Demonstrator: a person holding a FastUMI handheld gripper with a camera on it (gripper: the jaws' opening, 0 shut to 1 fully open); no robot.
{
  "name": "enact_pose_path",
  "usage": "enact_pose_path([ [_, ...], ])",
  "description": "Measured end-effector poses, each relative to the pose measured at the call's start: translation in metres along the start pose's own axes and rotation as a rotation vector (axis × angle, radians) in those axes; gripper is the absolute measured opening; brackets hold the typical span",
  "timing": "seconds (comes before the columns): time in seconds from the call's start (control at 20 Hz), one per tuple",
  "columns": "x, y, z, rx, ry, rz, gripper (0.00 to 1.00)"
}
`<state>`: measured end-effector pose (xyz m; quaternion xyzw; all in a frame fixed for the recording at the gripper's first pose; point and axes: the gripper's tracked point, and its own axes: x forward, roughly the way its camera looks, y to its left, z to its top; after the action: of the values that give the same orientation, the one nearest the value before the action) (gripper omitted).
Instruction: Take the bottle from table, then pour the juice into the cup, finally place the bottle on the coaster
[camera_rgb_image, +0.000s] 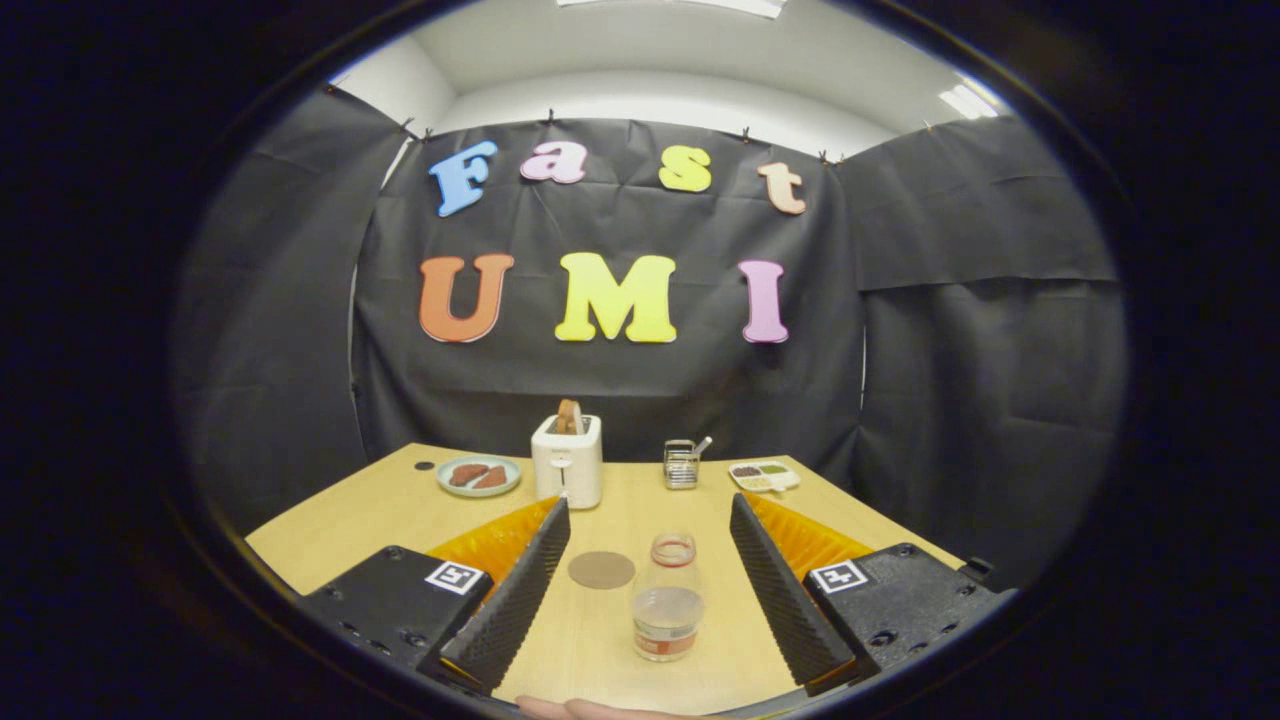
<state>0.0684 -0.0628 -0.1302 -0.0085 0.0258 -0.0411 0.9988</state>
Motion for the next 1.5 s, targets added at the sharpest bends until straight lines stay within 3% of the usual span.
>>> enact_pose_path([
  [0.85,0.039,-0.012,-0.104,-0.026,-0.001,0.009,1.00],
  [1.25,0.065,-0.010,-0.141,0.026,-0.025,0.025,1.00],
  [1.45,0.078,-0.018,-0.145,0.030,-0.038,0.004,0.87],
  [1.5,0.078,-0.008,-0.147,0.024,-0.019,0.054,0.83],
])
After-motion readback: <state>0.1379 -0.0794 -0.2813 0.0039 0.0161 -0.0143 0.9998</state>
